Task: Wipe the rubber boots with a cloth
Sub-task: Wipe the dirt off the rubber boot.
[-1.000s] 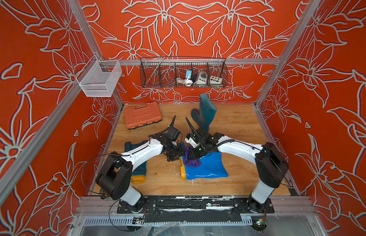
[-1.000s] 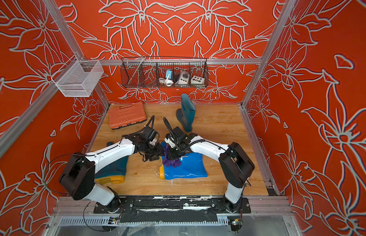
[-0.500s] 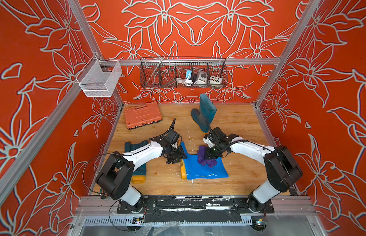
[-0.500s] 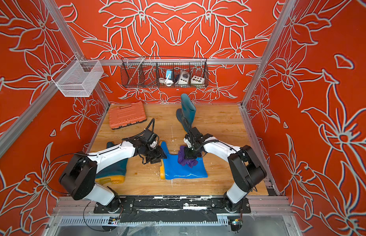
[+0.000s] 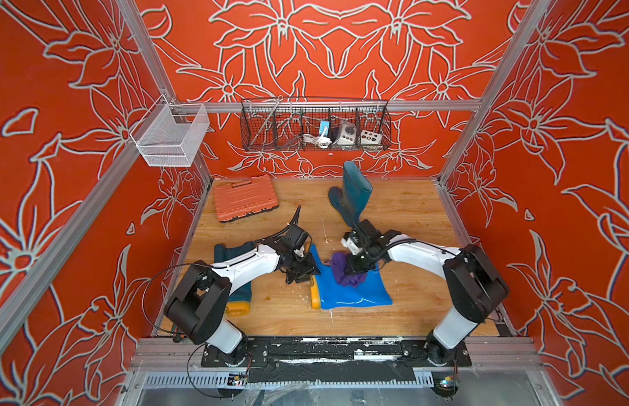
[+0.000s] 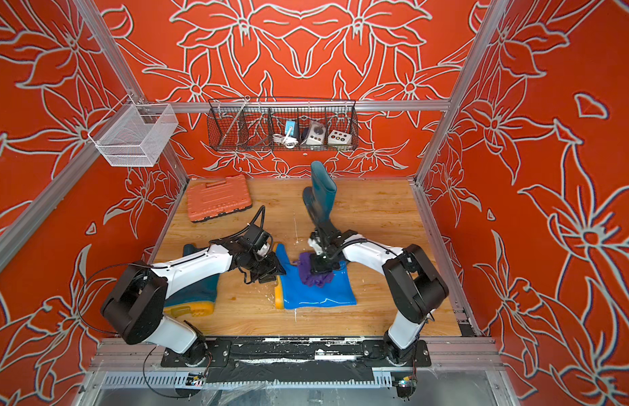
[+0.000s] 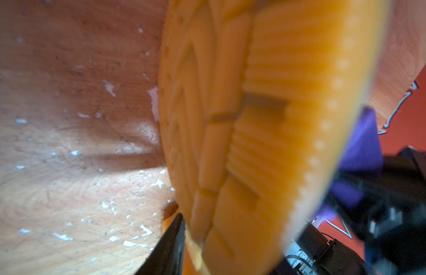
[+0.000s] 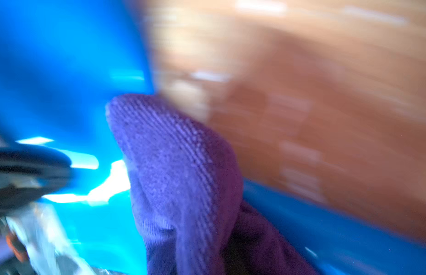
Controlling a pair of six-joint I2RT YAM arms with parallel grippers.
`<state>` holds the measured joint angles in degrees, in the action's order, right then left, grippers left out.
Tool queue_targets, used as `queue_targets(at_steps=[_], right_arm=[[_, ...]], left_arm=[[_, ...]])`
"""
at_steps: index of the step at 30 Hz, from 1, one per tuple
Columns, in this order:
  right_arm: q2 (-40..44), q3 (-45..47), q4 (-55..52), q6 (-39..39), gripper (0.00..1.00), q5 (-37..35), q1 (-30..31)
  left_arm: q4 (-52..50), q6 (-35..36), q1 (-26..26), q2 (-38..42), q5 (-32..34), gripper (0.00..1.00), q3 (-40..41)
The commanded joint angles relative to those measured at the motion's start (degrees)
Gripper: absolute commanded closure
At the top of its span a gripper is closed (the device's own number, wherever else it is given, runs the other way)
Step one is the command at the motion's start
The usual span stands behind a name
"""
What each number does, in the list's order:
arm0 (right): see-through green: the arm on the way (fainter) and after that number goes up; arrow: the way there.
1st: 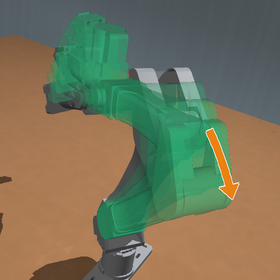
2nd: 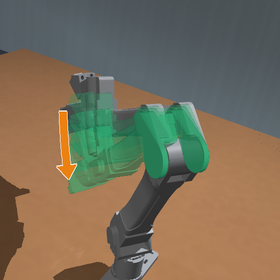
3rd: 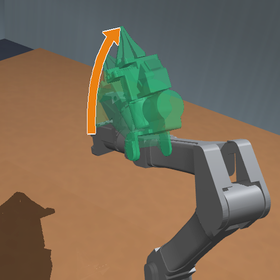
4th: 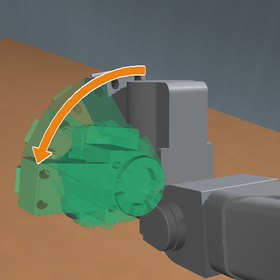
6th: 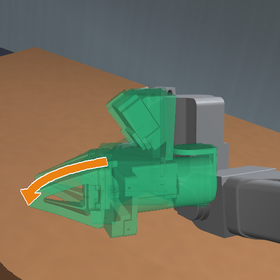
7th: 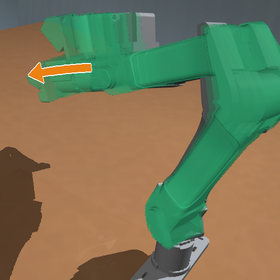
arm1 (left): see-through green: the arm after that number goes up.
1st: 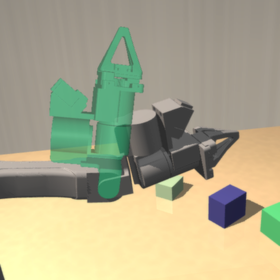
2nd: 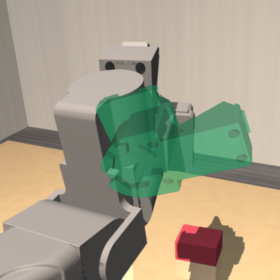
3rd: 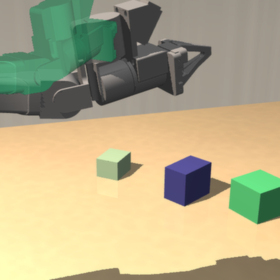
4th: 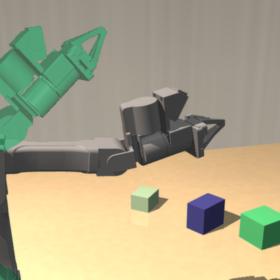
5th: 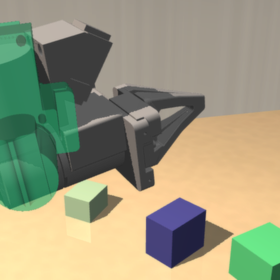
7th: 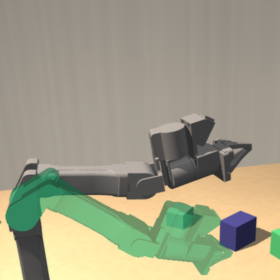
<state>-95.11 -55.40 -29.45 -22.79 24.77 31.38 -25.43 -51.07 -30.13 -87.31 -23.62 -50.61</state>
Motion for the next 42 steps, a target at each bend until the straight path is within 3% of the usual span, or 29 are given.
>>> queue_targets(at_steps=[1,4,10,12,15,17,21,24,26,27,30,34,38,42], right_arm=[[3.0,2.0,-4.7,2.5,1.0,-3.6,-3.8],[3.4,-0.2,-2.7,0.5,1.0,-0.2,-0.9],[-4.4,-13.4,-1.0,-3.1,1.0,-0.3,17.1],[-7.0,-15.6,-1.1,-3.0,1.0,0.6,20.0],[-7.1,-13.7,-3.7,-2.3,1.0,-2.8,18.4],[-4.4,-9.5,-3.6,-2.7,1.0,-4.4,14.3],[4.9,3.8,-0.6,-5.0,1.0,-5.6,-0.2],[9.9,7.2,-1.9,-2.3,1.0,-8.2,-3.3],[11.4,7.2,-1.6,-2.1,1.0,-7.2,-2.3],[11.9,6.7,-1.2,-2.3,1.0,-7.6,-0.8],[10.4,0.4,-3.3,-0.5,1.0,-14.2,9.6],[3.7,-7.7,-0.1,0.0,1.0,-11.6,18.5],[-1.9,-12.4,-1.0,4.1,1.0,-11.1,21.3],[-3.2,-9.9,-3.1,3.7,1.0,-14.0,18.3]], left_arm=[[-2.6,0.0,-0.5,1.6,1.7,0.59,-0.1],[-3.0,0.3,-0.5,1.5,1.9,0.6,-0.5],[-3.1,-0.2,-0.9,0.8,1.7,0.62,-0.9],[-3.4,-0.3,-0.9,0.8,1.8,0.62,-0.8],[-3.8,-0.3,-0.9,1.2,2.1,0.63,-0.8],[-3.7,-0.5,-0.9,1.6,2.3,0.63,-0.5],[-3.5,-0.4,-1.0,1.5,2.2,0.64,-0.3],[-3.3,0.5,-1.4,0.6,1.5,0.64,-0.6],[-3.3,0.9,-1.8,-0.4,0.7,0.64,-0.8],[-2.9,0.8,-1.9,-0.9,0.3,0.7,-0.8],[-1.7,0.0,-2.2,-1.7,-0.3,0.82,-0.9],[-2.7,0.8,-2.2,-2.3,0.3,0.92,-2.3],[-4.2,2.1,-2.2,-2.8,0.2,0.97,-3.4],[-5.5,3.1,-2.2,-2.7,0.8,1.0,-4.0]])
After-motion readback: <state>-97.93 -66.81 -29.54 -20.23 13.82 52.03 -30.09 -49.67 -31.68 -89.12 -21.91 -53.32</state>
